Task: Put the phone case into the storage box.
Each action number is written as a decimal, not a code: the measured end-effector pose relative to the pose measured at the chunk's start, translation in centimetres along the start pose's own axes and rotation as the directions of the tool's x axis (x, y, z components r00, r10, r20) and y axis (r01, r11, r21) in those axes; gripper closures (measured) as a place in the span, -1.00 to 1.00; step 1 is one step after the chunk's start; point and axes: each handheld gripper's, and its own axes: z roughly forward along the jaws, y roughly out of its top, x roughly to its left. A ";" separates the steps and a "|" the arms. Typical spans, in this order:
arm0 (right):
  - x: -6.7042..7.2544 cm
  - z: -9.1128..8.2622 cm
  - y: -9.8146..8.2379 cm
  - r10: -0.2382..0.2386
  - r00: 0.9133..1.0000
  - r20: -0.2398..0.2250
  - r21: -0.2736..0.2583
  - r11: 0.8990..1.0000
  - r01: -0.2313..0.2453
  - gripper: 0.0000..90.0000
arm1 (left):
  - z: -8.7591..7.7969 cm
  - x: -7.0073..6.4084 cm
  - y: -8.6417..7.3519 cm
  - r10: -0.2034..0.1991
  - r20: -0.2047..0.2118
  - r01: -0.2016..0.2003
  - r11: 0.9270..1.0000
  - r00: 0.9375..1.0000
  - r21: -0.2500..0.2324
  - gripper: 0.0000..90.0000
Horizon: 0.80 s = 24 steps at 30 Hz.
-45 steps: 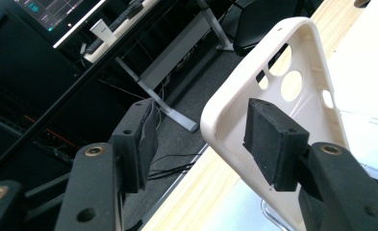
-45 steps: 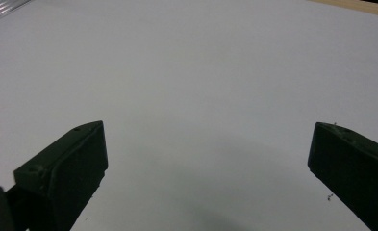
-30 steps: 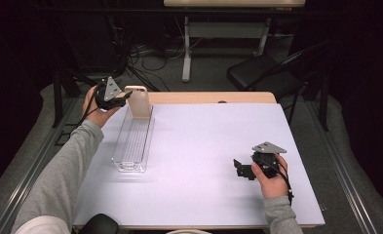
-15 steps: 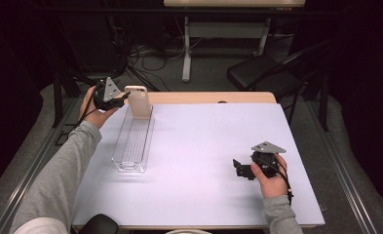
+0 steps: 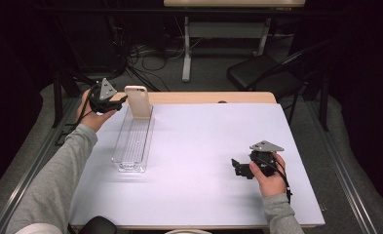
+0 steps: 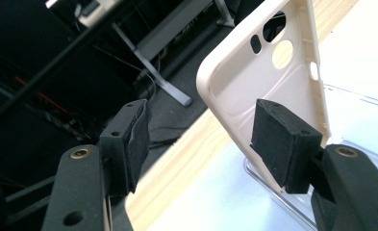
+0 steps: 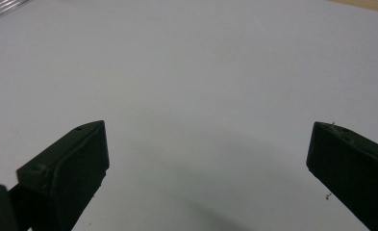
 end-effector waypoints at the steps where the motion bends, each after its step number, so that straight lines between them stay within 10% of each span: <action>1: 0.0 0.0 0.0 -0.003 1.000 -0.003 -0.001 1.000 0.003 -0.98 | -0.1 0.1 0.0 -0.015 0.004 0.015 1.000 1.000 0.005 -0.20; 10: 0.2 0.2 0.1 -0.008 1.000 -0.012 -0.007 1.000 0.008 -0.98 | -0.4 0.1 0.6 -0.135 0.059 0.131 0.989 0.989 0.064 -0.35; 24: 0.2 0.2 0.1 -0.013 1.000 -0.012 -0.009 1.000 0.013 -0.98 | -0.8 0.1 1.2 -0.331 0.142 0.313 0.940 0.933 0.137 -0.38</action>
